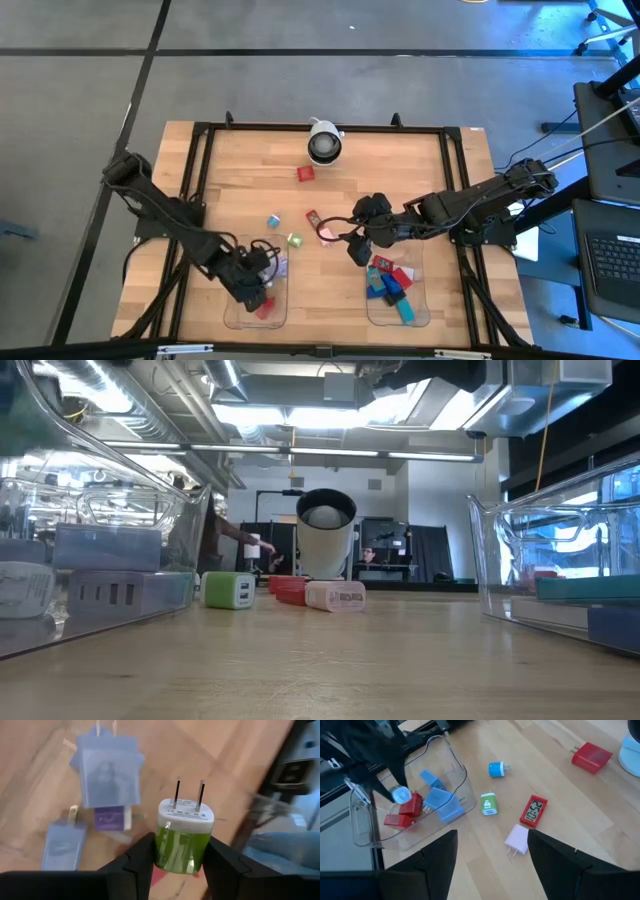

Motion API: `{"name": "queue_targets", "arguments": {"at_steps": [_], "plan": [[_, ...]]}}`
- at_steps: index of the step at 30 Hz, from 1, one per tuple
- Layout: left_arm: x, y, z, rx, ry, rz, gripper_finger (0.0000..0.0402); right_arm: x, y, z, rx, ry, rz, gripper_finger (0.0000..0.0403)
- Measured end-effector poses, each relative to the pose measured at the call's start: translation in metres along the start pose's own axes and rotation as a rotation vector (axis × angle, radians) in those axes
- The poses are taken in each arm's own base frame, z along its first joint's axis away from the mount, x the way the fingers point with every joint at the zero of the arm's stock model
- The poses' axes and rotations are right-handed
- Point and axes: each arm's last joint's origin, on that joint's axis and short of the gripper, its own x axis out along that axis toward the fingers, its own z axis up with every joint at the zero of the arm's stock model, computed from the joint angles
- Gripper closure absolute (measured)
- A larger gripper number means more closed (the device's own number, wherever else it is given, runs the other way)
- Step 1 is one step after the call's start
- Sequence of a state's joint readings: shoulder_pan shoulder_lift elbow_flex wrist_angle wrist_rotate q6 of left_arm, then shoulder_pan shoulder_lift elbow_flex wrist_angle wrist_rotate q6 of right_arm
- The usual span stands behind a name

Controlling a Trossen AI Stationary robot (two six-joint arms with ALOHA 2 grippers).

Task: Pick & Place Office items
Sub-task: Put the top green charger adapter into the left transparent bin, then put the red timer into the right transparent bin

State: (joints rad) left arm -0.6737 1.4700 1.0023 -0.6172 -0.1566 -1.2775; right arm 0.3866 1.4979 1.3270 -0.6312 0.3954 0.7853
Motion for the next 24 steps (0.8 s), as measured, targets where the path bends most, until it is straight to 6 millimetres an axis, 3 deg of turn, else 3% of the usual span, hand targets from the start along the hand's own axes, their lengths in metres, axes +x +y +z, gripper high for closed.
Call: {"name": "queue_targets", "arguments": {"at_steps": [7, 17, 24], "plan": [[0.025, 0.002, -0.004, -0.019, 0.055, 0.082, 0.0262, 0.000, 0.000, 0.000, -0.007, -0.005, -0.004, 0.0158], [0.025, 0.004, 0.000, -0.034, 0.047, 0.093, 0.0214, 0.000, 0.000, 0.000, -0.013, -0.009, -0.008, 0.0158], [0.023, 0.007, 0.011, -0.022, 0.136, 0.048, 0.0177, 0.000, 0.000, 0.000, -0.019, -0.011, -0.011, 0.0158]]}}
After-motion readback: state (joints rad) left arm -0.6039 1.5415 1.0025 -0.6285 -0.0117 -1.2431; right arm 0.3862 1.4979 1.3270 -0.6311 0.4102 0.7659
